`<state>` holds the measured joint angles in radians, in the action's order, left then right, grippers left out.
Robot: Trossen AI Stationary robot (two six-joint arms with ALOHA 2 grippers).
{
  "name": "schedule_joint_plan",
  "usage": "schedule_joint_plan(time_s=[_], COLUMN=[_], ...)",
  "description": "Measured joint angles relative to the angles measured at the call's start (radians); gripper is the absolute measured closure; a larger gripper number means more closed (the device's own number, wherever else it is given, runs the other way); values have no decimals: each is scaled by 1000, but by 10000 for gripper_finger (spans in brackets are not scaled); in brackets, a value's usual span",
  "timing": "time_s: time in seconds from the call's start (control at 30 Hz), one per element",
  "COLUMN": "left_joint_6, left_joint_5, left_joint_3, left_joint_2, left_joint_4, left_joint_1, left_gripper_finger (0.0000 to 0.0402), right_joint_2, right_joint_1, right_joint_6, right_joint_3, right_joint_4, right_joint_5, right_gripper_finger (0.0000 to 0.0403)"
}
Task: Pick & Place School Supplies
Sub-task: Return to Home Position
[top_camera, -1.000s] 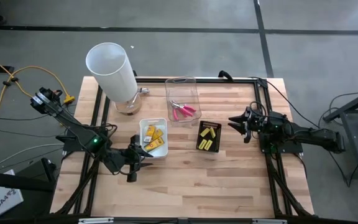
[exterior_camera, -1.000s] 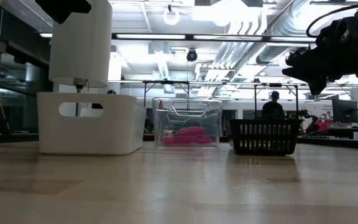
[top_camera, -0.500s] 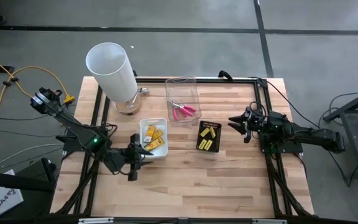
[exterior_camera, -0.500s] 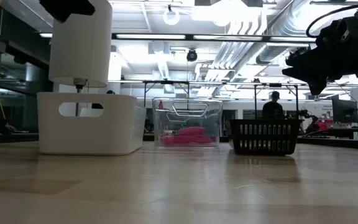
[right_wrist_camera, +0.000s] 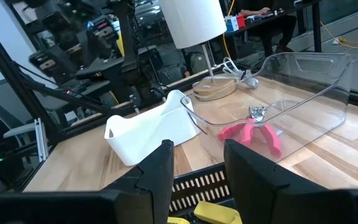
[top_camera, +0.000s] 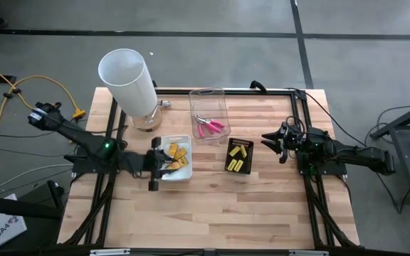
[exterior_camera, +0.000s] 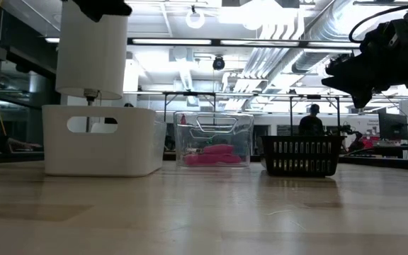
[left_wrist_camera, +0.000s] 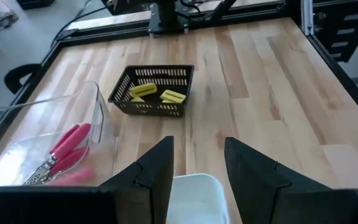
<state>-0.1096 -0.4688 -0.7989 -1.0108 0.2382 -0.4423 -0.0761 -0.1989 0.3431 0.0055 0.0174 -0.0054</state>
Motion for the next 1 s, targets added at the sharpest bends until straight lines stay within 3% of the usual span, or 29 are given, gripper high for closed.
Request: schedule_joint_plan(time_s=[0.17,0.37,0.7,1.0], left_joint_6=[54,25,16,38], left_joint_5=[122,133,133,172], left_joint_3=[152,393,625,740], left_joint_2=[107,296,642,790], left_joint_4=[-118,-235,-247,-299], left_joint_1=[128,200,213,212], left_gripper_finger=[264,264,264,264], right_joint_2=[0,0,0,0], right_joint_1=[0,0,0,0], right_joint_6=[0,0,0,0], right_joint_3=[0,0,0,0], right_joint_4=[0,1,1,1], right_joint_5=[0,1,2,3], right_gripper_finger=[270,270,270,270])
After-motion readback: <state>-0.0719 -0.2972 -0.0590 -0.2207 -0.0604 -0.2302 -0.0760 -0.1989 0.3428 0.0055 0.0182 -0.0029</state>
